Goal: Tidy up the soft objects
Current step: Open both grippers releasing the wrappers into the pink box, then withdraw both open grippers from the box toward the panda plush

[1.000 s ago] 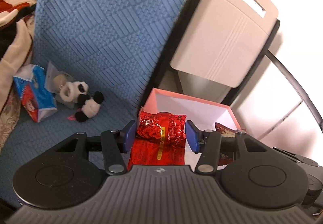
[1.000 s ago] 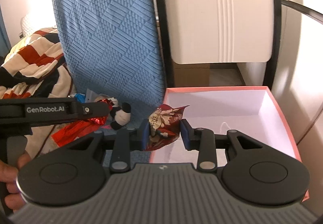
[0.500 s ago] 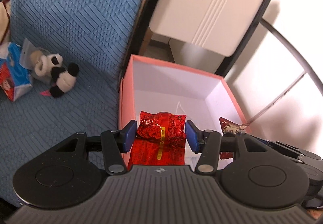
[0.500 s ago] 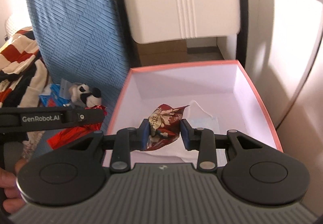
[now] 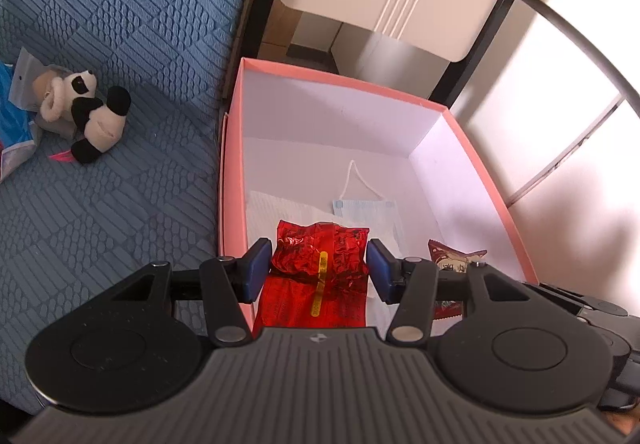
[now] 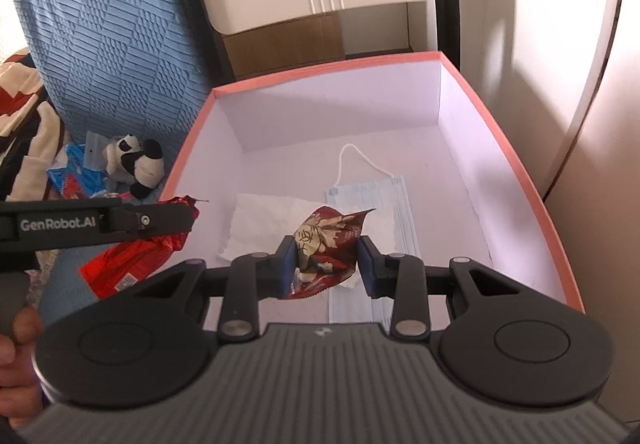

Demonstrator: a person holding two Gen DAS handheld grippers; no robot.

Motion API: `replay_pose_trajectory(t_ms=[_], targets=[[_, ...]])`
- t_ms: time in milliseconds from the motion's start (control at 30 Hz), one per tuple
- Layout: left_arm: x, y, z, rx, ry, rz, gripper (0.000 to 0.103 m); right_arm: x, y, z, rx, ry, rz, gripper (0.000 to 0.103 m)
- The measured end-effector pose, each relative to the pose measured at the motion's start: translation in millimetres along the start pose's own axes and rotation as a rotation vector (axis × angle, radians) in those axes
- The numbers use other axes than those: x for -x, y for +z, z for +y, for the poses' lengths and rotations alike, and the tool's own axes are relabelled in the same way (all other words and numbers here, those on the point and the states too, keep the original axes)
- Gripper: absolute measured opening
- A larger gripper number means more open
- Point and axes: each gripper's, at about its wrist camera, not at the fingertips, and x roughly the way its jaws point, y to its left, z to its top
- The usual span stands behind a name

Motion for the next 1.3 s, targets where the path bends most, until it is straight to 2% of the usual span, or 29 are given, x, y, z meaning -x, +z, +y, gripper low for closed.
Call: replay_pose_trajectory(t_ms=[200, 400, 867, 1300], targets=[[-2, -1, 1, -0.004, -0.019, 0.006, 0.063, -3, 2, -4, -0.049, -0.009, 0.011, 0.038], [12, 4, -1, -0.020, -0.018, -0.019, 0.064, 5, 8, 1, -0.032, 0.011, -0.005, 0.039], [76, 18, 10, -0.058, 0.027, -0.151, 0.064, 47, 19, 37, 0.018, 0.106, -0.126, 0.039], [129, 3, 26, -0.085, 0.073, -0.235, 0.064, 66, 8, 70, 0.065, 0.163, -0.154, 0.039]])
